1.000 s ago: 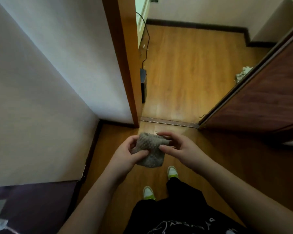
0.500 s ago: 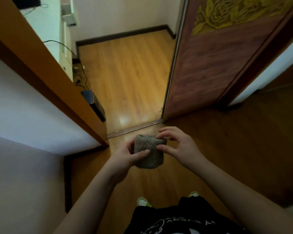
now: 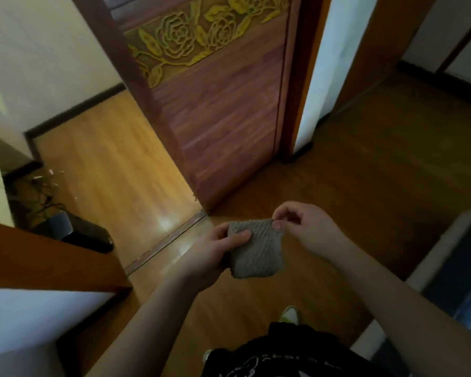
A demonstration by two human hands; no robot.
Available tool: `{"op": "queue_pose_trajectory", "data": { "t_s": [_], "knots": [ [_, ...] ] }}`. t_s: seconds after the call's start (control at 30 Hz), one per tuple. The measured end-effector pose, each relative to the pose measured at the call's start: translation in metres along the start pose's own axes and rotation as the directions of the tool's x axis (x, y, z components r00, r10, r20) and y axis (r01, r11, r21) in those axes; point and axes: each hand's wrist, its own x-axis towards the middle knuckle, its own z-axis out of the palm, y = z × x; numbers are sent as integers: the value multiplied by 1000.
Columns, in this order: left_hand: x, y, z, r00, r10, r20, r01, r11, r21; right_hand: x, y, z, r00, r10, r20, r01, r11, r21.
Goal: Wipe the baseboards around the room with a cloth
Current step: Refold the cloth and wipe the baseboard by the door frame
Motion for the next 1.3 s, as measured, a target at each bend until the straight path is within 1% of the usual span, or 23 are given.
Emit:
{"op": "queue_pose_trajectory", "data": {
  "t_s": [0.07, 0.1, 0.13, 0.2, 0.23, 0.27, 0.3, 0.33, 0.4, 0.47, 0.53, 0.67, 0.73, 0.77, 0.8, 0.87, 0.9, 0.97, 1.0, 1.07, 1.13, 1.23, 1.3],
  "knots": [
    [17, 10, 23, 999, -2, 39, 3, 1000, -14, -1, 11, -21, 998, 2, -68, 1, 999, 45],
    [25, 13, 34, 1000, 1, 23, -1, 1000, -10, -2, 16, -28, 992, 3, -126, 7, 997, 77],
    [32, 15, 45, 1000, 9, -26, -9, 1000, -4, -5, 20, -35, 978, 0, -207, 22, 995, 102],
    [48, 17, 64, 985, 40, -169, -41, 999, 3, -12, 27, -43, 922, -18, -388, 59, 994, 93],
    [55, 17, 72, 970, 56, -235, -58, 998, -3, -16, 28, -45, 895, -45, -444, 82, 995, 65],
    [62, 19, 79, 959, 61, -278, -69, 997, -18, -19, 30, -45, 884, -82, -460, 108, 994, 31],
    [68, 21, 85, 953, 56, -297, -71, 997, -40, -21, 31, -43, 893, -113, -435, 127, 992, 3],
    [74, 24, 91, 955, 44, -294, -68, 995, -71, -21, 33, -40, 918, -126, -376, 131, 991, -14],
    [85, 30, 99, 965, 6, -261, -47, 987, -152, -17, 38, -33, 962, -112, -250, 110, 994, -22],
    [96, 37, 102, 976, -26, -215, -19, 979, -202, -8, 43, -32, 974, -85, -211, 92, 995, 24],
    [109, 46, 101, 987, -31, -157, -3, 977, -214, 3, 47, -38, 974, -48, -221, 66, 995, 75],
    [141, 73, 96, 997, 50, -51, -55, 992, -113, 30, 59, -60, 957, 8, -288, 9, 998, 55],
    [157, 89, 93, 994, 105, -20, -104, 994, 9, 48, 63, -70, 951, 39, -307, -18, 997, 72],
    [165, 98, 90, 989, 148, -21, -144, 982, 121, 58, 65, -75, 949, 58, -311, -31, 995, 91],
    [173, 107, 87, 978, 206, -19, -194, 944, 266, 67, 66, -80, 948, 79, -309, -44, 992, 116],
    [191, 124, 80, 949, 312, 41, -285, 796, 534, 86, 69, -89, 949, 117, -294, -73, 985, 156],
    [200, 133, 78, 938, 334, 87, -314, 719, 620, 94, 70, -94, 947, 142, -287, -95, 981, 171],
    [218, 146, 77, 921, 348, 176, -359, 584, 728, 108, 74, -105, 942, 191, -276, -137, 970, 202],
    [227, 152, 77, 907, 359, 221, -391, 519, 760, 114, 75, -111, 938, 210, -276, -152, 964, 216],
    [243, 165, 79, 854, 406, 327, -488, 402, 775, 121, 76, -123, 928, 243, -282, -175, 953, 247],
    [260, 181, 84, 797, 407, 447, -583, 322, 746, 125, 75, -136, 919, 262, -294, -171, 938, 301],
    [280, 198, 97, 748, 334, 573, -662, 318, 679, 125, 76, -154, 907, 264, -327, -125, 912, 390],
    [292, 203, 108, 729, 324, 603, -684, 312, 660, 125, 80, -165, 882, 278, -380, -97, 897, 432]
  ]
}}
